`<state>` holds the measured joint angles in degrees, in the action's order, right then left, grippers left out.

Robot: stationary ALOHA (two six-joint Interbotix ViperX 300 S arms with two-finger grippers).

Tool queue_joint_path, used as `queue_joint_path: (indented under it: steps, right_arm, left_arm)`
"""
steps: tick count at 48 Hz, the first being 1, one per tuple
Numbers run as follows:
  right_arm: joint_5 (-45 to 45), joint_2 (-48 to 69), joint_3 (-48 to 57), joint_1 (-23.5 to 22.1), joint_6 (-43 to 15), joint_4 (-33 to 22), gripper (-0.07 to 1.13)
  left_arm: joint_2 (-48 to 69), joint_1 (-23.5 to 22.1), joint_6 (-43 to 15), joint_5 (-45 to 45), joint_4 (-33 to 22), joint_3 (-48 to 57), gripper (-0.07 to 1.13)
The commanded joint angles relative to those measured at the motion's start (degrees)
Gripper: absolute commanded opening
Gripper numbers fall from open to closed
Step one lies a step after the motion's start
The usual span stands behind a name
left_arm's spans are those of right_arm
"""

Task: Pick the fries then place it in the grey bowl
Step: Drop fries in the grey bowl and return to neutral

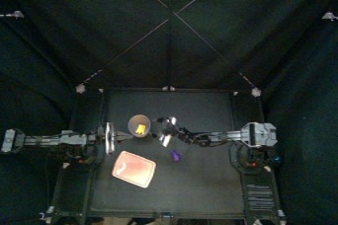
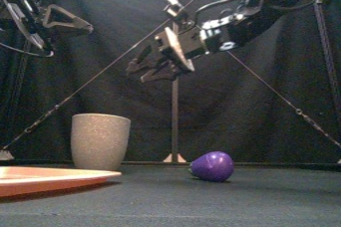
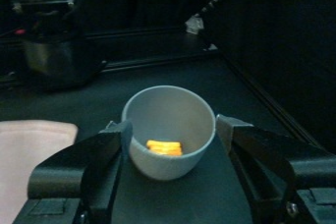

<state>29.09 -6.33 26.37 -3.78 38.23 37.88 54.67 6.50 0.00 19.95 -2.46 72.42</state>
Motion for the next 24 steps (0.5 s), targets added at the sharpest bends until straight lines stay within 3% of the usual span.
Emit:
queue_joint_path:
  steps: [1, 17, 24]
  right_arm:
    - [5.19, 7.12, 5.01, 3.6, -0.44, 0.26, 0.99]
    - [21.53, 17.31, 19.69, 13.89, -0.26, 3.6, 0.99]
    - [23.99, 19.07, 23.47, 16.17, -0.35, 3.96, 0.99]
  left_arm:
    - [-0.18, 0.09, -0.18, 0.44, 0.09, -0.97, -0.01]
    - [-0.09, 0.0, -0.09, 0.26, 0.18, -0.97, -0.01]
    - [-0.09, 0.09, -0.18, 0.26, 0.18, -1.05, -0.01]
